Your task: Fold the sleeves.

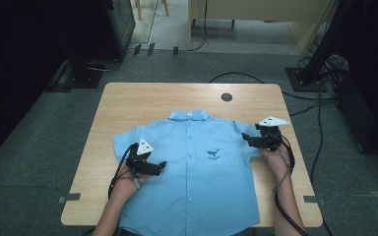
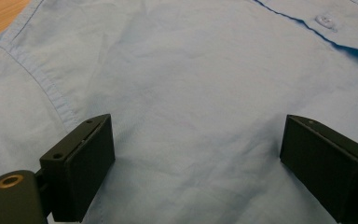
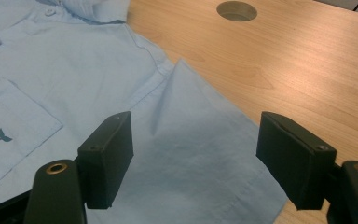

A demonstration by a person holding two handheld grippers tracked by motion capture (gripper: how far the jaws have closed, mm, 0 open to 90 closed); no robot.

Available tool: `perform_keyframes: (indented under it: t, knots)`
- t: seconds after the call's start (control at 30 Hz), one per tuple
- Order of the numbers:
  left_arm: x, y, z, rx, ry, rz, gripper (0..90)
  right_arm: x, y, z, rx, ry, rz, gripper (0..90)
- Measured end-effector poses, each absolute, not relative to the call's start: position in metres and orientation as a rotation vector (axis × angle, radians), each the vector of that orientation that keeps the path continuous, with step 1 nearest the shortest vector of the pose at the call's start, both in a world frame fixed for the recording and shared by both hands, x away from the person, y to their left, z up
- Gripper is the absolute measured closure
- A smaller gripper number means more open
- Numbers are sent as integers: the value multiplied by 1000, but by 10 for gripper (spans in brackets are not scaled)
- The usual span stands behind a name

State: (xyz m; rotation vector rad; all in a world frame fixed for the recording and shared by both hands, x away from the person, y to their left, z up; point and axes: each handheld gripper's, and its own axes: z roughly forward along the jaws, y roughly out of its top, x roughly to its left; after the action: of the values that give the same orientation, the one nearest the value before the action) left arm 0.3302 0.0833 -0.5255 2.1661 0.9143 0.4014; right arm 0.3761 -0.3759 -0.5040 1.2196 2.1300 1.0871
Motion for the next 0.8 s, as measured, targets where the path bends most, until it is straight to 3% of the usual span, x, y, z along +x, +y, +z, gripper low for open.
perform_keyframes:
  t: [0.57,0.8]
  knots:
    - [330,83,-526,2165,914,402,99,380,-396,-514,1323,2074,1036,325]
    - [330,83,-525,2167,918,405,99,381,-403,-519,1376,2059,1063,397]
